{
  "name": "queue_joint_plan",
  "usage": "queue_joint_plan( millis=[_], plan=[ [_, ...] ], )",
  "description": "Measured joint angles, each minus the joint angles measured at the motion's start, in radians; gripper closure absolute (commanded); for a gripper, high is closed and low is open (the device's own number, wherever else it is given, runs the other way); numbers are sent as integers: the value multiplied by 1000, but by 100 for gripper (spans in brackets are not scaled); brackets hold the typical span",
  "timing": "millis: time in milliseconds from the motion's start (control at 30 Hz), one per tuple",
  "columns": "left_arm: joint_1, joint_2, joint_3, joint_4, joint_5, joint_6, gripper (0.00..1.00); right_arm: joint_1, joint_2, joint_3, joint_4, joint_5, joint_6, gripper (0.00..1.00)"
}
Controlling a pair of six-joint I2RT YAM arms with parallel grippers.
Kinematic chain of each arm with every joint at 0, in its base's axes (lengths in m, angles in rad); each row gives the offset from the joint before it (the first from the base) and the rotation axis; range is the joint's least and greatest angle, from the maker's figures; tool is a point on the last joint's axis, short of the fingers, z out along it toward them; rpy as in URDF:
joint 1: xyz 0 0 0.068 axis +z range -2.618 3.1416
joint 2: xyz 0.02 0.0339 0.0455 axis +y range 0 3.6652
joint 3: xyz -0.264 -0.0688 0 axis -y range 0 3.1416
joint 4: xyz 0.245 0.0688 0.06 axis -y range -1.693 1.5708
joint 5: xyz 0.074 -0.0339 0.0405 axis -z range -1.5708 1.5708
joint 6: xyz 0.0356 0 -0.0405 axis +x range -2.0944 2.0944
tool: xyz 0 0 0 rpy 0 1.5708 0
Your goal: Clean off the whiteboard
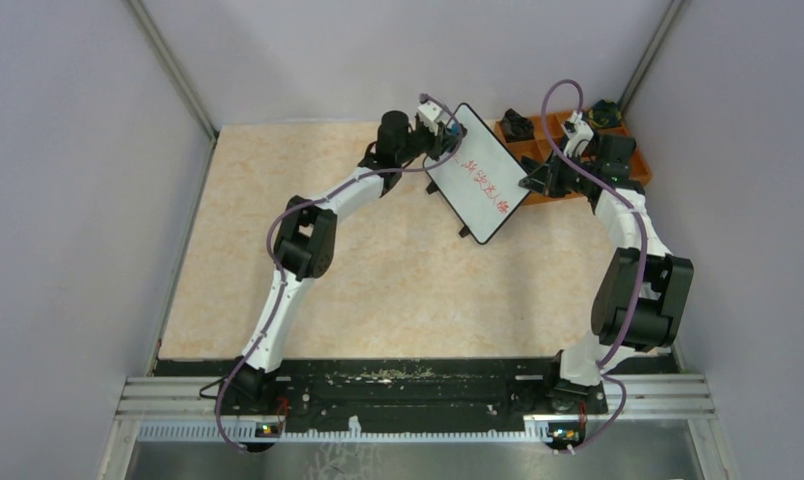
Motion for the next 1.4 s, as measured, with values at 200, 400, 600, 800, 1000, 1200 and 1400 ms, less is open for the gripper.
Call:
queue_joint_plan(
  millis=[200, 400, 600, 800, 1000, 1200, 1400],
  plan=[
    [0, 0, -5, 0, -10, 22, 93, 0, 0, 0, 1, 0, 2, 100],
    [7, -1, -44, 13, -14, 38, 95, 0, 0, 0, 0, 8, 11, 100],
    [30, -5, -93, 20, -18, 41, 95, 0, 0, 0, 1, 8, 16, 100],
    [47, -5, -105, 8, -18, 41, 96, 1, 0, 0, 2, 7, 16, 100],
    [44, -9, -114, 11, -9, 35, 96, 1, 0, 0, 3, 7, 16, 100],
    [30, -35, -167, 21, -10, 29, 96, 1, 0, 0, 2, 7, 16, 100],
    [-8, -92, -264, 60, -11, -4, 97, 1, 0, 0, 1, 8, 16, 100]
  ],
)
